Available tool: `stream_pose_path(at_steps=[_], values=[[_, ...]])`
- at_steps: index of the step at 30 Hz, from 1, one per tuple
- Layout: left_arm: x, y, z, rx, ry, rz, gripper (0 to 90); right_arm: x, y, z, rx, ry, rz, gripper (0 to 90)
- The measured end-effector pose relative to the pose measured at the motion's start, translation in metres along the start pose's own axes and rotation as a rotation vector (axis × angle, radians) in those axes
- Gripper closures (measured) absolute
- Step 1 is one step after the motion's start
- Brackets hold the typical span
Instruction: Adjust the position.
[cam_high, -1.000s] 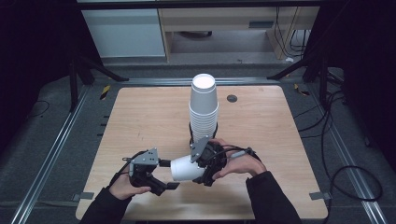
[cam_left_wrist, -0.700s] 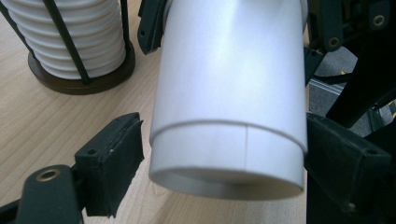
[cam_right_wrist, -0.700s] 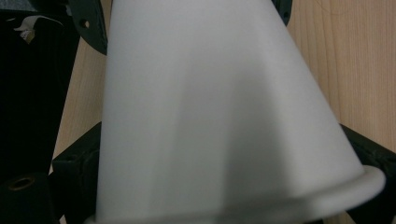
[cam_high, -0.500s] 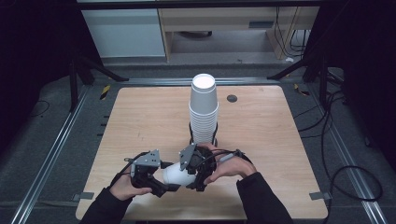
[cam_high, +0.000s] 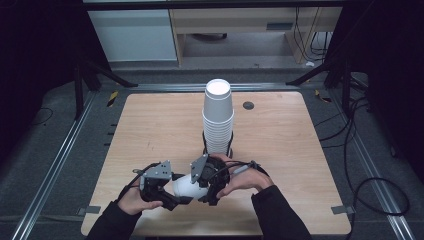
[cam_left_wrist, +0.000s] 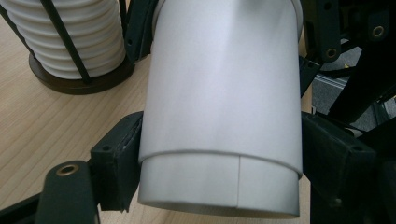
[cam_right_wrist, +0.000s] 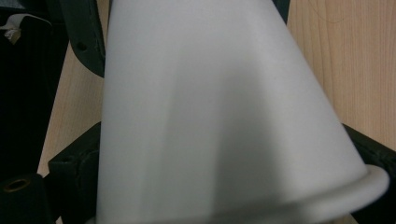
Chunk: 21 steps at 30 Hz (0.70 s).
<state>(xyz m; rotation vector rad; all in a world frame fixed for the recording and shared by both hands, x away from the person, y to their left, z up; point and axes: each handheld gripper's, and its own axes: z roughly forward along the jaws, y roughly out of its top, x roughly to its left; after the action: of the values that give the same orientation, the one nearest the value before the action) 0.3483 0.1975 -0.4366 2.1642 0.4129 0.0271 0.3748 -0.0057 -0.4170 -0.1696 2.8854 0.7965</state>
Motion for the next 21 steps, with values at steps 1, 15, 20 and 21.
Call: stream_pose_path(at_steps=[1,15,20,21], values=[[0.000,0.000,0.000,0.001,-0.001,0.000,20.9,0.000,0.000,0.000,-0.004,-0.003,0.010,6.4],[0.011,-0.006,-0.008,-0.004,0.046,-0.025,21.2,-0.006,-0.013,-0.039,-0.166,-0.074,0.127,3.9],[0.016,-0.007,-0.015,-0.053,0.077,-0.042,21.1,-0.008,-0.032,-0.058,-0.266,-0.138,0.211,4.2],[0.016,-0.006,-0.016,-0.067,0.081,-0.039,21.1,-0.008,-0.037,-0.061,-0.277,-0.151,0.232,4.2]])
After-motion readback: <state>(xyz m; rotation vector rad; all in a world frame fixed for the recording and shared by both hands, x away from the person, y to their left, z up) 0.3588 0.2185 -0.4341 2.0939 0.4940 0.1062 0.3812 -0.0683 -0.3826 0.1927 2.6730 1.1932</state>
